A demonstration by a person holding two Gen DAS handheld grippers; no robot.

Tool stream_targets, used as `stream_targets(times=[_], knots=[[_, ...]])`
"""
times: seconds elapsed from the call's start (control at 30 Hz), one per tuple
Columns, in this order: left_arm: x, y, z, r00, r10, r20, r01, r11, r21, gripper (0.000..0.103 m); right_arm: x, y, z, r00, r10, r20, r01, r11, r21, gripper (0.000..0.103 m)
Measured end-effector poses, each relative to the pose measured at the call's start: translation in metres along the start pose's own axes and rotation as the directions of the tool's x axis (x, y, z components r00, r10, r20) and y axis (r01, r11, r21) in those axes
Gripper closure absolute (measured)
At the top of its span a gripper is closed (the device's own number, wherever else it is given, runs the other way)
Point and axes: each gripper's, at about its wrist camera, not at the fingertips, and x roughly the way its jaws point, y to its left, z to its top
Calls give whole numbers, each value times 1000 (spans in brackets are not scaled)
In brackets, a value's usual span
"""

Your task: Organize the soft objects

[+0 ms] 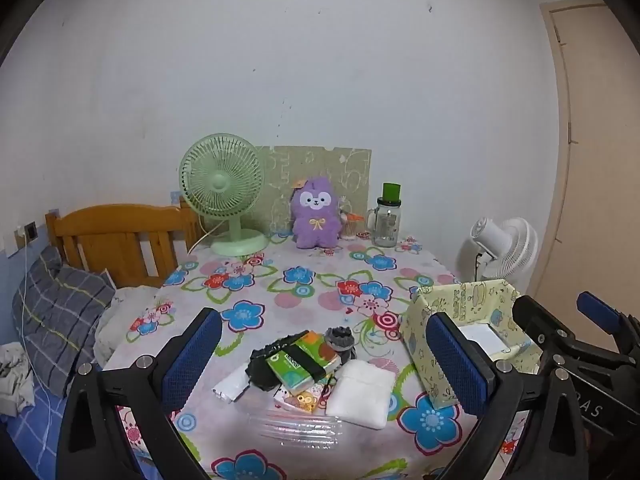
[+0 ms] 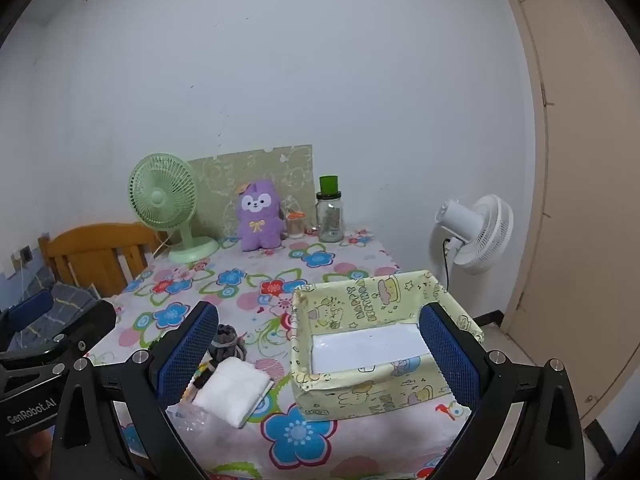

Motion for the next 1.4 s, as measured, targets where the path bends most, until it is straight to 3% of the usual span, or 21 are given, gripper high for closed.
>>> stream_targets(times=[1.4], knots=[[22, 7, 3, 1000, -4, -15, 3, 1000, -27, 0, 19, 2, 3, 999, -29, -27, 30, 999, 23, 1]])
